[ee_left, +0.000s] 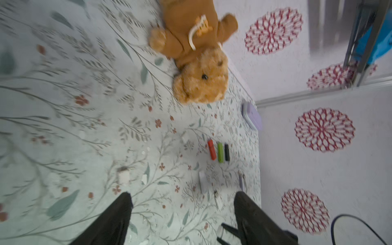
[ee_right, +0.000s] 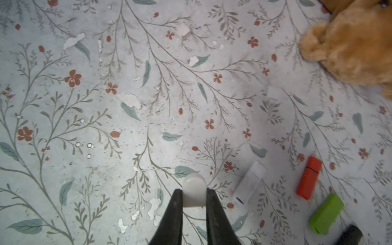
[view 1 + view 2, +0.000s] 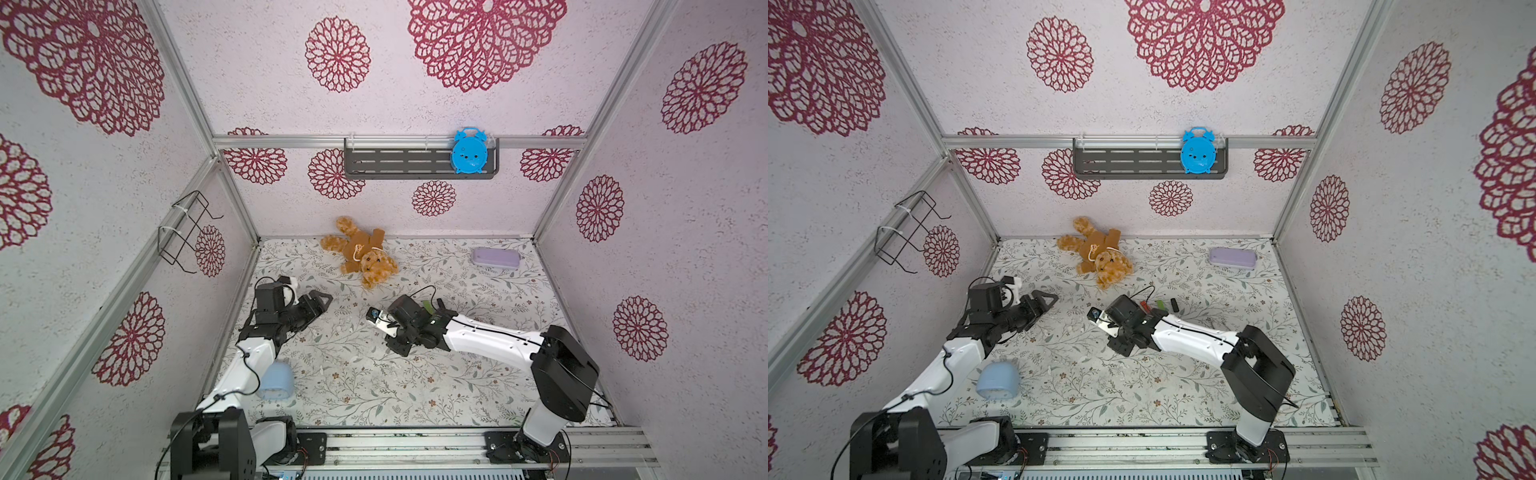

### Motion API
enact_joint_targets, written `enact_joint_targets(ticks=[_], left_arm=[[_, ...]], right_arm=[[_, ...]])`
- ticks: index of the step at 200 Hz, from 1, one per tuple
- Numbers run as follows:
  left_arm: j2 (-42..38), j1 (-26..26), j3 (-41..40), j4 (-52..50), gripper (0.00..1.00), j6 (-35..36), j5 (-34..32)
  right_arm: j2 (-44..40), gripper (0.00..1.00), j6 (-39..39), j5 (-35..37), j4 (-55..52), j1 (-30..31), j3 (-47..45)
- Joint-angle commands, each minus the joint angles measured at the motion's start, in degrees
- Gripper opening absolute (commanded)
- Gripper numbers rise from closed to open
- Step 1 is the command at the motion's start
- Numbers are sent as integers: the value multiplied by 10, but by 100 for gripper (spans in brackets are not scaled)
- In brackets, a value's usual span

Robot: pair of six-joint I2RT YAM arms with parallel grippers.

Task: Close the usb drive cover
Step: Pick up the cover from the center of the board.

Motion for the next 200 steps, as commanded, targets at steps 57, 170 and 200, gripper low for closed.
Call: enact_joint_targets(ticks=[57, 170, 200], left_arm=[[163, -131, 71, 118, 61, 5, 224], [190, -177, 91, 136, 44, 11, 272], [199, -188, 106, 125, 40, 19, 281]], right_arm=[[-106, 20, 30, 58, 72, -26, -40], [-104, 21, 52, 46, 106, -26, -27], [-98, 21, 55, 46, 108, -26, -21]])
